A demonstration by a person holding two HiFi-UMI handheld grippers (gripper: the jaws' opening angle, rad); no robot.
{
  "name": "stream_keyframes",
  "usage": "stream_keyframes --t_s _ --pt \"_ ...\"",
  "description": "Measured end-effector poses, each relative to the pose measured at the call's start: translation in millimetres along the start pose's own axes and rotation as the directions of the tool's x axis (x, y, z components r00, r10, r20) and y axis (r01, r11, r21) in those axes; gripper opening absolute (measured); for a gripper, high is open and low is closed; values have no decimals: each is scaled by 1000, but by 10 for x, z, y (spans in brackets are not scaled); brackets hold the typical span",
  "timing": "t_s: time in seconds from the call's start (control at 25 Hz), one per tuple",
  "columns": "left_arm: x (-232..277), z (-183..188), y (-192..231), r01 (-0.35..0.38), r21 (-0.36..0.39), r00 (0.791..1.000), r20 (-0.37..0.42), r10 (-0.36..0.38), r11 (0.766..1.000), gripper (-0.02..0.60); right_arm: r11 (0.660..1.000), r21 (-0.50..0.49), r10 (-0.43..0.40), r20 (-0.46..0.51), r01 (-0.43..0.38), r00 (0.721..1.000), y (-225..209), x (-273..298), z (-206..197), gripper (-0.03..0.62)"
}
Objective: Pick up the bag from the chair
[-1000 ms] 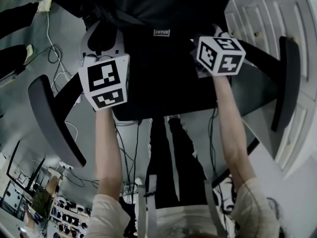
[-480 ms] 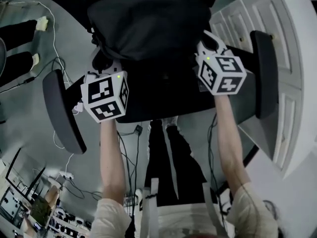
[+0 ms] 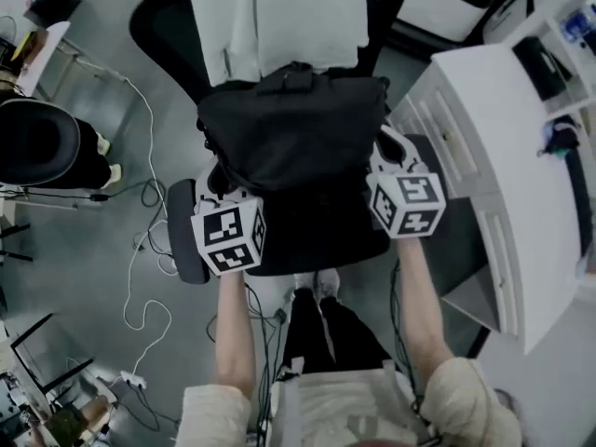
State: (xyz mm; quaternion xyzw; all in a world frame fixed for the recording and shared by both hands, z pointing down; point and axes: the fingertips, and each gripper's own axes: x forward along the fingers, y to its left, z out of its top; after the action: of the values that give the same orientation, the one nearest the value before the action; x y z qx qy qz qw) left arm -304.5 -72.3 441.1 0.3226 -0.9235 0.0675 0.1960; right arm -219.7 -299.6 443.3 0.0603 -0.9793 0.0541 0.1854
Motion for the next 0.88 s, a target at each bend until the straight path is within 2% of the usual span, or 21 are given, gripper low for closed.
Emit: stream_keyframes --t_s 0.24,0.4,0.68,0.88 --pt "-841 1010 -103 -30 35 990 142 25 999 75 996 -84 -19 125 30 992 247 -812 1007 11" --pt "-1335 1407 -125 -55 43 978 203 45 998 75 992 -123 -10 175 32 984 431 -1220 1431 11" --pt "-1969 1464 -152 -86 -51 963 252 96 995 71 989 -148 29 228 5 973 747 -1728 1632 11" --pt "-2280 1396 -203 -91 -32 959 268 96 995 71 993 -117 36 258 -6 965 864 -1963 1618 11"
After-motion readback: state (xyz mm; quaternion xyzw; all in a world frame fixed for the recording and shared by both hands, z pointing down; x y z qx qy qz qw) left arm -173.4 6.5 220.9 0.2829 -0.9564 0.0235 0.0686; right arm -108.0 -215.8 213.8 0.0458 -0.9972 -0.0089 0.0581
